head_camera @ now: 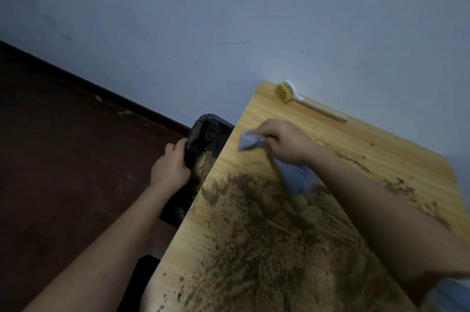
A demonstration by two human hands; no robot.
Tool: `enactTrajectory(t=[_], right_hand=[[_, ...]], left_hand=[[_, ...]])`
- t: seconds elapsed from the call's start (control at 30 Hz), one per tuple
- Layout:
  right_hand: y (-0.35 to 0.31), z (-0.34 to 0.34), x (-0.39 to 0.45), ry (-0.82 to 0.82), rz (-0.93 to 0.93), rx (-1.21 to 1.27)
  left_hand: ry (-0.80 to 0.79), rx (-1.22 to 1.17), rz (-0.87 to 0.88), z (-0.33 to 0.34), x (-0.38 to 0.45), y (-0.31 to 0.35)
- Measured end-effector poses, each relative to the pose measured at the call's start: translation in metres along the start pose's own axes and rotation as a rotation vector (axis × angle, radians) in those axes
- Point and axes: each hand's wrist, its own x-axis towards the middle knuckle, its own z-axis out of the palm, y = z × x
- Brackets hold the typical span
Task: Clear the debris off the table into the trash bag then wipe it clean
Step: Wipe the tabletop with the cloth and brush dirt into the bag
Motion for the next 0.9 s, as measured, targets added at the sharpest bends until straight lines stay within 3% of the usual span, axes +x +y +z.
enactTrajectory(t=[0.1,0.23,0.73,0.8,0.9], right_hand=[[0.031,-0.009,0.016,0.145,0.217,-0.066],[0.048,0.004,0.030,0.033,0.436,-0.160],[-0.025,0.017,-0.011,-0.312,-0.132,-0.104],[-0.020,0.007,-0.004,-0.215,-0.071,-0.013],[0.004,0.002,0.014,0.034,0.215,-0.075]], left_hand=[[0.006,-0.006,0.007,0.001,0.001,0.001],[-0.005,0.010,0.003,0.003,0.002,0.000],[-0.014,0.016,0.023,0.007,-0.006,0.005],[-0.013,0.016,0.021,0.005,-0.011,0.004],[-0.004,0.013,0.017,0.001,-0.018,0.000]])
